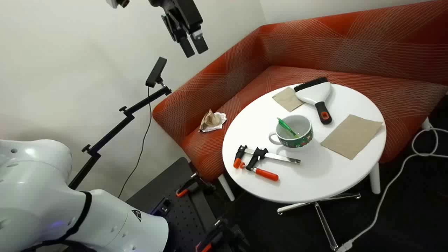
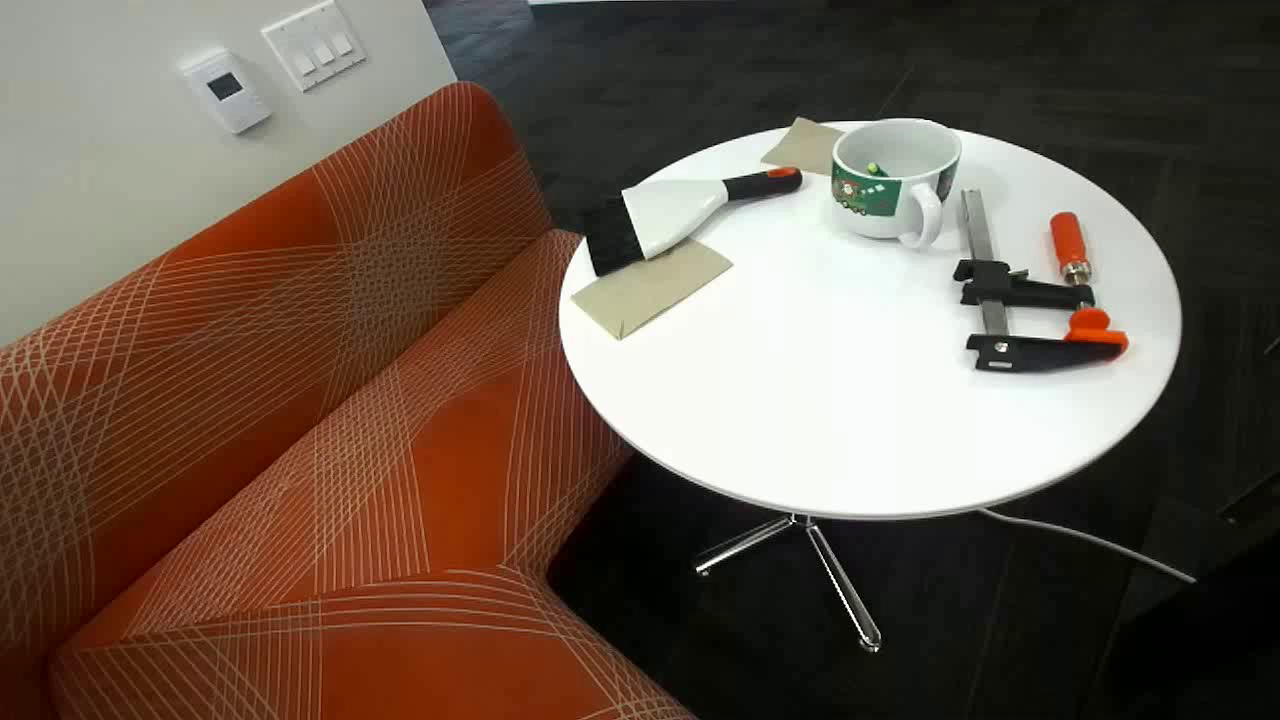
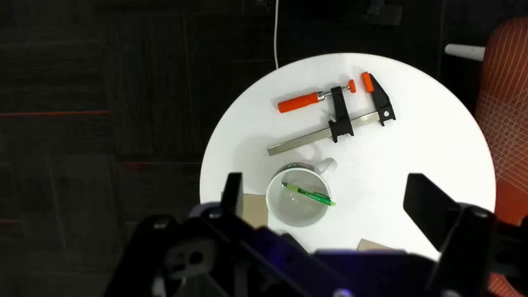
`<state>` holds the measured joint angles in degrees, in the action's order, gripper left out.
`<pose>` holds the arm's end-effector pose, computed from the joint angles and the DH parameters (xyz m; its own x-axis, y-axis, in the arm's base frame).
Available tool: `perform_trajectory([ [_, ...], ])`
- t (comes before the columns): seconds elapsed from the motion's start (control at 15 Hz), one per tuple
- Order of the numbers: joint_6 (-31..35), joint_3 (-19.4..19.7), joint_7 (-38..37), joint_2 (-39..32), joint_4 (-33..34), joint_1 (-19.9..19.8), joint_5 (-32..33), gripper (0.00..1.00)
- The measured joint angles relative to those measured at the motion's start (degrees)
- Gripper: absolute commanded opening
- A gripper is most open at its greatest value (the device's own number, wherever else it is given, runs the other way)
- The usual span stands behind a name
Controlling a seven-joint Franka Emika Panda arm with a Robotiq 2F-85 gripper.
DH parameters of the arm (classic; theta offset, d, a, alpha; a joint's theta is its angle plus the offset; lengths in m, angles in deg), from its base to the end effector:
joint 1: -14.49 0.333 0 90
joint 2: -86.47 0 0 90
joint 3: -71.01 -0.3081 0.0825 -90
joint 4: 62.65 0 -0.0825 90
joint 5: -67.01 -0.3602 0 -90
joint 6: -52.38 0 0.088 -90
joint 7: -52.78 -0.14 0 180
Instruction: Take the pen from the cup and put it on the table
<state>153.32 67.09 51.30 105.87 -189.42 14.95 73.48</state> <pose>0.4156 0.0198 0.4739 0.9917 0.0653 -0.1109 0.0799 -0.9879 0.1330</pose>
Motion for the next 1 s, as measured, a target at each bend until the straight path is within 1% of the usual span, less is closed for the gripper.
perform_trajectory([
  [0.73, 0.2, 0.3, -0.1, -0.2, 0.3, 0.0, 0.0, 1.0],
  [1.0, 0.4, 1.0, -1.8, -2.6, 2.9, -0.1, -0.1, 1.0],
])
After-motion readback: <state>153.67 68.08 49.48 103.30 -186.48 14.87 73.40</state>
